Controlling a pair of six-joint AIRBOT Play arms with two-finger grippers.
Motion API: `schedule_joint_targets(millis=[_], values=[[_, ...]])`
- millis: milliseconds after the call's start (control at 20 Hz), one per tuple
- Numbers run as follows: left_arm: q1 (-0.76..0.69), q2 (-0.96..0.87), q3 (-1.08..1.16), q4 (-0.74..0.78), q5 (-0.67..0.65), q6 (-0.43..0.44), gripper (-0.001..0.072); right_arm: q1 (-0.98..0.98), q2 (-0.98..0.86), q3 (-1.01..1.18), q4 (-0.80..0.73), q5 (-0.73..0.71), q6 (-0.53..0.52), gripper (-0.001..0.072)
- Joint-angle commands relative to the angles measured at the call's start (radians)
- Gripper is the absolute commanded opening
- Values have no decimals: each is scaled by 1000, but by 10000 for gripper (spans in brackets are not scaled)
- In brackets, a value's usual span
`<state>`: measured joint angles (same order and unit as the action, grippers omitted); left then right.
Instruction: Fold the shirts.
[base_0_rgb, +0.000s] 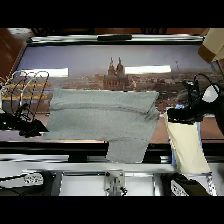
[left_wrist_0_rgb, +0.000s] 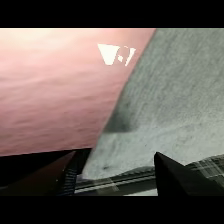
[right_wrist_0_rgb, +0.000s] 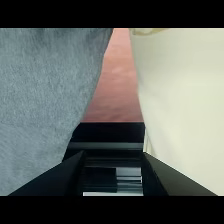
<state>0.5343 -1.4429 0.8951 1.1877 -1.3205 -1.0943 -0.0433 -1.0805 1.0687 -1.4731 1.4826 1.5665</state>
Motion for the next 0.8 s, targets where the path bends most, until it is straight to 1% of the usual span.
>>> schedule_joint_targets(millis=[0, 50, 100, 150, 200, 300, 350, 450, 550, 650, 750], values=[[-61, -29, -9, -9, 88, -3, 497, -1, 7, -7, 2, -24, 4, 457], [-83, -37, -9, -10, 84, -9, 416, -1, 7, -7, 3, -22, 16, 457], [-103, -43, -9, -9, 72, -10, 310, -1, 7, -7, 9, -12, 19, 457], [-114, -44, -9, -10, 63, -10, 115, -1, 7, -9, 30, 7, 12, 457], [-120, -42, -8, -11, 58, -10, 36, -1, 13, -31, 90, 24, -11, 458], [-116, -34, -3, -21, 48, -10, 36, 0, 55, -145, 234, 21, -48, 458], [-116, -26, -3, -21, 48, -5, 36, -1, 85, -229, 272, -5, -53, 458], [-116, -10, -3, -21, 53, 2, 36, 0, 124, -380, 288, -92, -23, 458], [-116, 0, -3, -21, 52, 2, 36, 0, 124, -481, 343, -161, -30, 457], [-116, 2, -3, -21, 52, 2, 36, 0, 124, -550, 338, -245, -24, 455], [-116, 2, -3, -21, 53, 2, 36, 19, 124, -601, 348, -291, -3, 445]])
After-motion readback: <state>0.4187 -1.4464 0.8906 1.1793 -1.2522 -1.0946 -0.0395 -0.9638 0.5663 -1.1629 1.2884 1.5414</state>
